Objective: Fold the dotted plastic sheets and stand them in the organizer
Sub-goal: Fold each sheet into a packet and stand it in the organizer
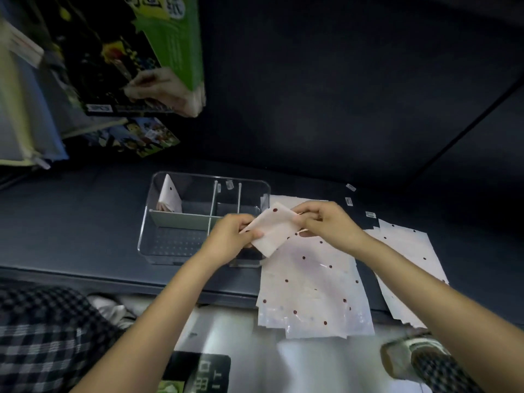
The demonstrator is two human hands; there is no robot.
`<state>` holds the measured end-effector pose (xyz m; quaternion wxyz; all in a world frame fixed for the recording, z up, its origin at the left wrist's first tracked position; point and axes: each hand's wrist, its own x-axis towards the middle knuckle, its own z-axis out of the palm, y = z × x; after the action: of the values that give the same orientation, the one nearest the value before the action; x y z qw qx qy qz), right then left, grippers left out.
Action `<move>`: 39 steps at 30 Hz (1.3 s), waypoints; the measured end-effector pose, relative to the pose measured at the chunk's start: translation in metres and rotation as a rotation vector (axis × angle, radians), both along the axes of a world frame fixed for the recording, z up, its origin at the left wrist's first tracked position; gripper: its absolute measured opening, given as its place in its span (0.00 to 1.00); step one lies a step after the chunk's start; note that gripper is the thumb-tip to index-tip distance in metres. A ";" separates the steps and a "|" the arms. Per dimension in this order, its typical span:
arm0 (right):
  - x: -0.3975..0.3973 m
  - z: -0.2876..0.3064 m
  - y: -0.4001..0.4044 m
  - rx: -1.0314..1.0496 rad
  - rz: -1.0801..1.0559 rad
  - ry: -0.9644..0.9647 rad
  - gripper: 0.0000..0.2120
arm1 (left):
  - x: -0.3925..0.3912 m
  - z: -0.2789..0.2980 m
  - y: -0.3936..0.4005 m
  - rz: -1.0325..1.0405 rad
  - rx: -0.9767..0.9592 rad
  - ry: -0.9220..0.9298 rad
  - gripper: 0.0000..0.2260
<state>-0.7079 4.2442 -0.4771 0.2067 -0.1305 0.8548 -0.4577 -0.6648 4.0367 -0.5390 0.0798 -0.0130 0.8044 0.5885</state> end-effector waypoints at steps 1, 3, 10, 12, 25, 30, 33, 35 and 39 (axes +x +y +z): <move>-0.002 0.002 -0.012 0.044 0.017 0.046 0.05 | -0.001 0.003 -0.009 -0.008 -0.066 0.017 0.06; -0.006 0.001 -0.039 0.133 0.045 0.140 0.06 | -0.001 0.004 -0.028 0.022 -0.161 0.040 0.07; -0.027 -0.015 -0.130 0.227 -0.021 0.331 0.08 | 0.002 -0.028 -0.092 0.485 -0.777 0.088 0.18; -0.032 -0.019 -0.156 0.257 -0.025 0.426 0.09 | 0.002 -0.037 -0.103 0.504 -0.796 0.024 0.20; -0.051 -0.071 -0.262 0.603 0.095 0.396 0.09 | 0.000 -0.061 -0.120 0.604 -0.356 0.101 0.21; -0.050 -0.085 -0.277 0.343 -0.052 0.129 0.22 | 0.002 -0.064 -0.120 0.691 -0.262 0.190 0.18; -0.050 -0.092 -0.279 0.259 -0.040 0.038 0.18 | 0.002 -0.065 -0.118 0.711 -0.269 0.212 0.15; -0.049 -0.095 -0.276 0.175 -0.026 -0.039 0.17 | 0.002 -0.066 -0.118 0.697 -0.293 0.202 0.14; -0.047 -0.093 -0.257 0.157 0.064 -0.017 0.15 | 0.002 -0.069 -0.122 0.669 -0.385 0.088 0.15</move>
<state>-0.7547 3.9872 -0.5703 0.2383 -0.1374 0.8816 -0.3836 -0.6631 3.9144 -0.6081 -0.1552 -0.2641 0.8540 0.4205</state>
